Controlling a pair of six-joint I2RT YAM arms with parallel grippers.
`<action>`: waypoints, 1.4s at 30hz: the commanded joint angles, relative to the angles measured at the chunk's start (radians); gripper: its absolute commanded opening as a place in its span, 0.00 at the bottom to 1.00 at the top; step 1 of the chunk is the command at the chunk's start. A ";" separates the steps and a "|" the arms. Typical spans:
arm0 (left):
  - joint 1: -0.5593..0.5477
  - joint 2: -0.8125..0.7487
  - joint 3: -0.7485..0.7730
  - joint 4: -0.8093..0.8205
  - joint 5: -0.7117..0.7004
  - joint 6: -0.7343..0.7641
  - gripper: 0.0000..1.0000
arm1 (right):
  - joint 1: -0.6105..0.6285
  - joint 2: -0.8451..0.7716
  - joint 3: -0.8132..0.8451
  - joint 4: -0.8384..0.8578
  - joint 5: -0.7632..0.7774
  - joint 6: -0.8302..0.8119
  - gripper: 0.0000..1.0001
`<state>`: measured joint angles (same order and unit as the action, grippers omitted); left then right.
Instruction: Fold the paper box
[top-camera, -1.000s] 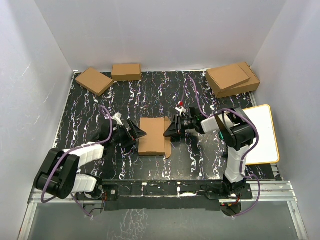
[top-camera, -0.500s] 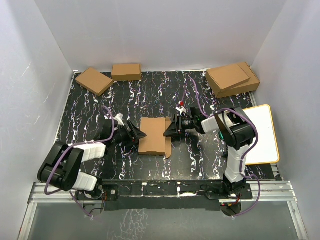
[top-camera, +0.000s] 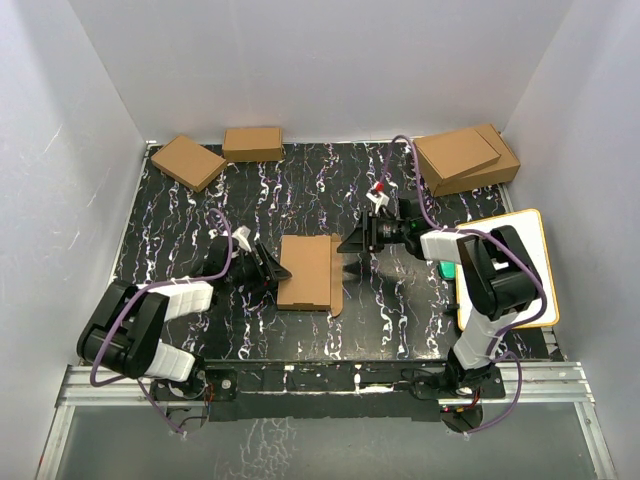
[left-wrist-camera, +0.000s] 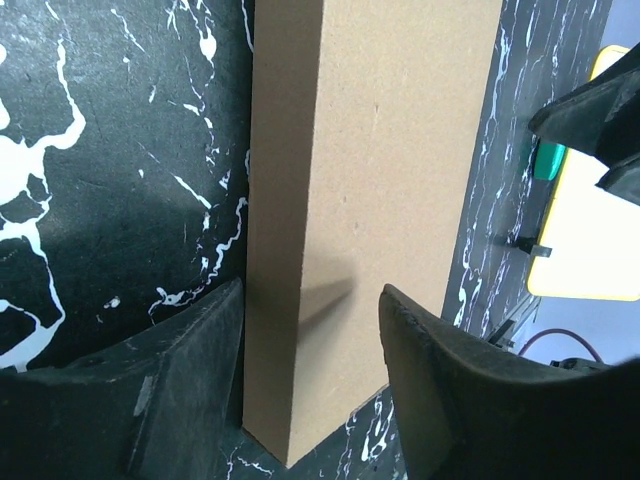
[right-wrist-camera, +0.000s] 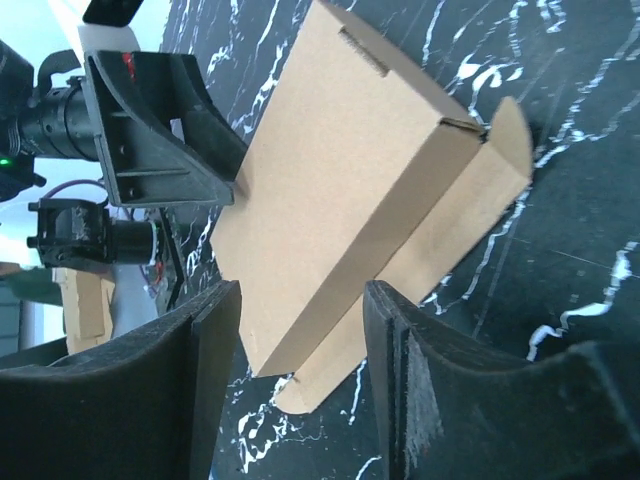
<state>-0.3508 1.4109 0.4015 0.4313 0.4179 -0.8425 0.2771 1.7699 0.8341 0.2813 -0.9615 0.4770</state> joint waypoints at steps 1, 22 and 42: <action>-0.001 0.023 0.019 -0.057 -0.030 0.052 0.53 | -0.032 0.011 -0.016 0.024 0.026 -0.020 0.58; 0.024 0.028 0.022 -0.172 -0.108 0.127 0.31 | -0.036 0.131 -0.002 0.065 0.004 0.065 0.61; 0.089 0.035 -0.051 -0.022 0.051 0.116 0.30 | -0.036 0.134 -0.002 0.145 -0.152 0.093 0.59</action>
<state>-0.2832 1.4269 0.3927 0.4404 0.4618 -0.7559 0.2409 1.9141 0.8223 0.3443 -1.0012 0.5842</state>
